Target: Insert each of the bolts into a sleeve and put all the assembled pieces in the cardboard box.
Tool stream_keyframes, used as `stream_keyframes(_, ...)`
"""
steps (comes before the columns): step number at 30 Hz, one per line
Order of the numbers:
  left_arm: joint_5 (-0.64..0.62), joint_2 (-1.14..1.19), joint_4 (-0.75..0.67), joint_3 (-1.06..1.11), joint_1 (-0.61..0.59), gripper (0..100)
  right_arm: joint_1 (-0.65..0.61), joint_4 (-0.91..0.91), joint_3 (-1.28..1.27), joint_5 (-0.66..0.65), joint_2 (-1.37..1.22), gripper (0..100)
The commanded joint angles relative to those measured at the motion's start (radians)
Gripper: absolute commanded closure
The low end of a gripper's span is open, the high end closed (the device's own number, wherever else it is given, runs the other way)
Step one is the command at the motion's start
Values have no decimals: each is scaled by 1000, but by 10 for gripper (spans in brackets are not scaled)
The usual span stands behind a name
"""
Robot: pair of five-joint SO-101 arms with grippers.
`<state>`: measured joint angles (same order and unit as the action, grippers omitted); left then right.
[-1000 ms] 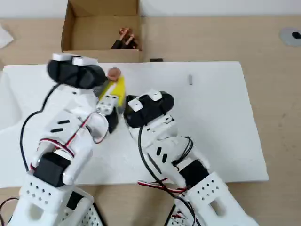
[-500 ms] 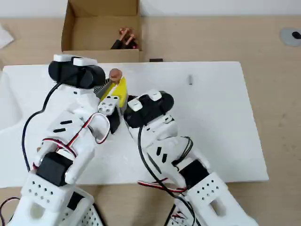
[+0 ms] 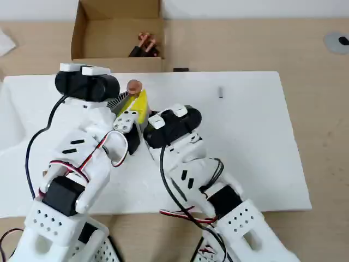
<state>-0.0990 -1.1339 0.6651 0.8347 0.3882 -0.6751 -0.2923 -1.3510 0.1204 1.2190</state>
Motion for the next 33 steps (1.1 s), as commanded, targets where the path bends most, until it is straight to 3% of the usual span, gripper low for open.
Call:
stream_keyframes(1,-6,-5,-21,-17,15,993,-13,26,7,6,27,988)
stream_keyframes(19,-6,-1,-20,-8,38,991,-12,21,8,6,27,988)
stream_keyframes(24,66,-1,-25,9,46,991,-12,21,8,5,27,988)
stream_keyframes(33,64,-5,-25,29,46,991,-12,21,8,5,27,988)
